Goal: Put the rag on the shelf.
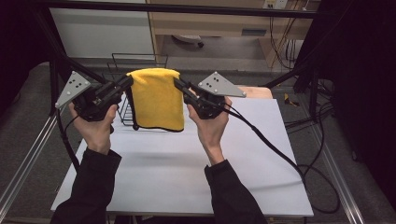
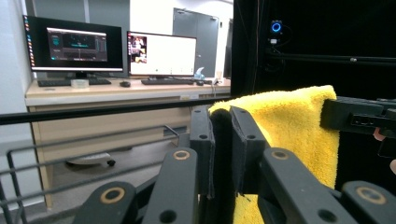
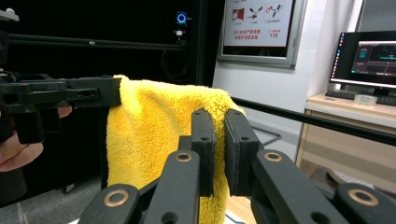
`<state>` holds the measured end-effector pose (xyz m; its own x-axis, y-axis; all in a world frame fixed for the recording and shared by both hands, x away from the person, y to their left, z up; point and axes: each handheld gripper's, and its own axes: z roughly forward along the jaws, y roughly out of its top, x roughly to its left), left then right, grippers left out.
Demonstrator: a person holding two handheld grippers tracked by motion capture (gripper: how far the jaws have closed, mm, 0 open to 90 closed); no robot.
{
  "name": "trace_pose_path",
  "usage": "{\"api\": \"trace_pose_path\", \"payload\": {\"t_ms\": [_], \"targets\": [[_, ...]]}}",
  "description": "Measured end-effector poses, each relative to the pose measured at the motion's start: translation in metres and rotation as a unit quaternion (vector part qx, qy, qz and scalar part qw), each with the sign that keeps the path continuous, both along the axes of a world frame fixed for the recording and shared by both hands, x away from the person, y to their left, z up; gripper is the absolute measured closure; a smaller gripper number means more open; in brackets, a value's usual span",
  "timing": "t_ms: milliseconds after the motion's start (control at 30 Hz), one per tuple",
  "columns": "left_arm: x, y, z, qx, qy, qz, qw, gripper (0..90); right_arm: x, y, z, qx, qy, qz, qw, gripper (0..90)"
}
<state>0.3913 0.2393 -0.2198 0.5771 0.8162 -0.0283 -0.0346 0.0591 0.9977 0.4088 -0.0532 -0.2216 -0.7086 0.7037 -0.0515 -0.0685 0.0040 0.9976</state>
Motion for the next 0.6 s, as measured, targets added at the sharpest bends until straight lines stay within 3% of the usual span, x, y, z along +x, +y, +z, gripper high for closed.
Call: {"api": "trace_pose_path", "payload": {"t_ms": [600], "targets": [[0.014, 0.026, 0.035, -0.013, -0.015, 0.021, 0.9996, 80.5, 0.020, 0.029, 0.029, 0.014, -0.016, 0.004, 0.9998, 83.8]]}}
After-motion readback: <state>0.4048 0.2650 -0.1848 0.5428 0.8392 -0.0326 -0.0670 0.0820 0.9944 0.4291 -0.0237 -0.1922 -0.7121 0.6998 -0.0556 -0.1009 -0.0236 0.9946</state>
